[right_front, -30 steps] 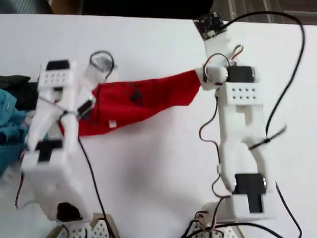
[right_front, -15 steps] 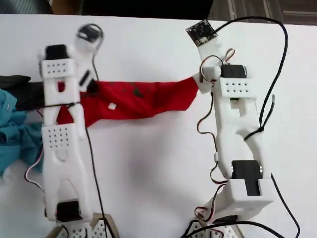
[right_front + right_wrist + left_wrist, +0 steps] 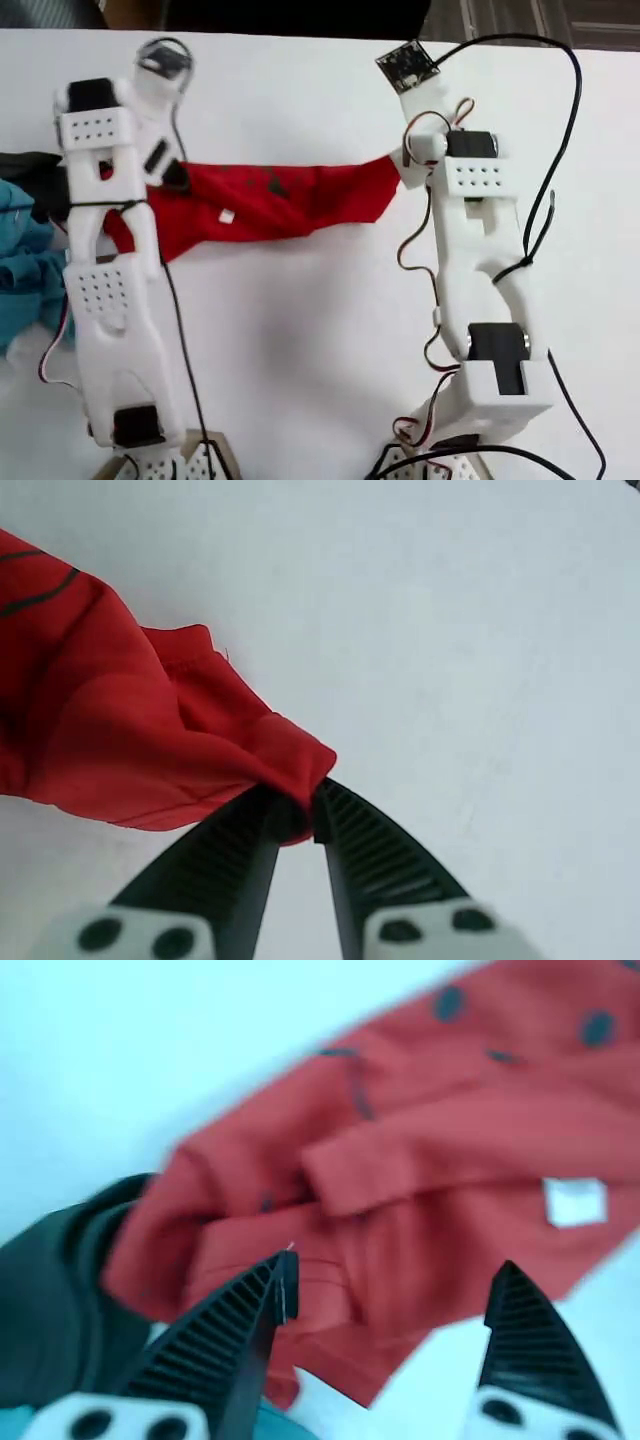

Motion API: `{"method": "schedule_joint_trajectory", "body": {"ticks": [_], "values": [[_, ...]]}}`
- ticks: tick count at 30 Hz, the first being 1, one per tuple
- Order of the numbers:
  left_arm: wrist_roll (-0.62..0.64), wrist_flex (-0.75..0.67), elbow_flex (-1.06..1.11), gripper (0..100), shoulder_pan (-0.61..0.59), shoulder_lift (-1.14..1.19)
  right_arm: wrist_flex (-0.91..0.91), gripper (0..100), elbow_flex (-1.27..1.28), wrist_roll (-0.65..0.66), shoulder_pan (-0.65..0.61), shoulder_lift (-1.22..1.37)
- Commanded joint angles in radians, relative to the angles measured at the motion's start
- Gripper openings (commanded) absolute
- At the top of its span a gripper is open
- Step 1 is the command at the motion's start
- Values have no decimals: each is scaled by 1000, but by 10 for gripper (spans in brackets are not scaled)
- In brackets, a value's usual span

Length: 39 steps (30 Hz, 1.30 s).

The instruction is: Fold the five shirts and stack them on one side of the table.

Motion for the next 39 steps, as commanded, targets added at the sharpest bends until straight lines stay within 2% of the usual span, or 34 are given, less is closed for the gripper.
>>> {"method": "schedule_joint_trajectory", "body": {"ticks": [1,8,12,14,18,22,28,34,39], "values": [[-57,-15,185,312,57,-126,-16,20,-12,8,-5,-5],[-23,-276,295,247,60,-121,-16,20,-12,8,-5,-7],[129,-427,277,244,60,-123,-16,20,-12,8,-5,-7],[207,-459,236,244,60,-123,-16,20,-12,8,-4,-7],[308,-460,151,244,60,-123,-16,20,-12,9,1,-10],[305,-448,128,244,60,-127,-16,20,-12,9,1,-10],[316,-351,71,244,49,-137,-25,20,-12,9,2,-10],[450,-338,44,244,37,-123,-30,20,-12,9,4,-10],[410,-276,122,244,38,-40,-27,20,-25,9,27,-12]]}}
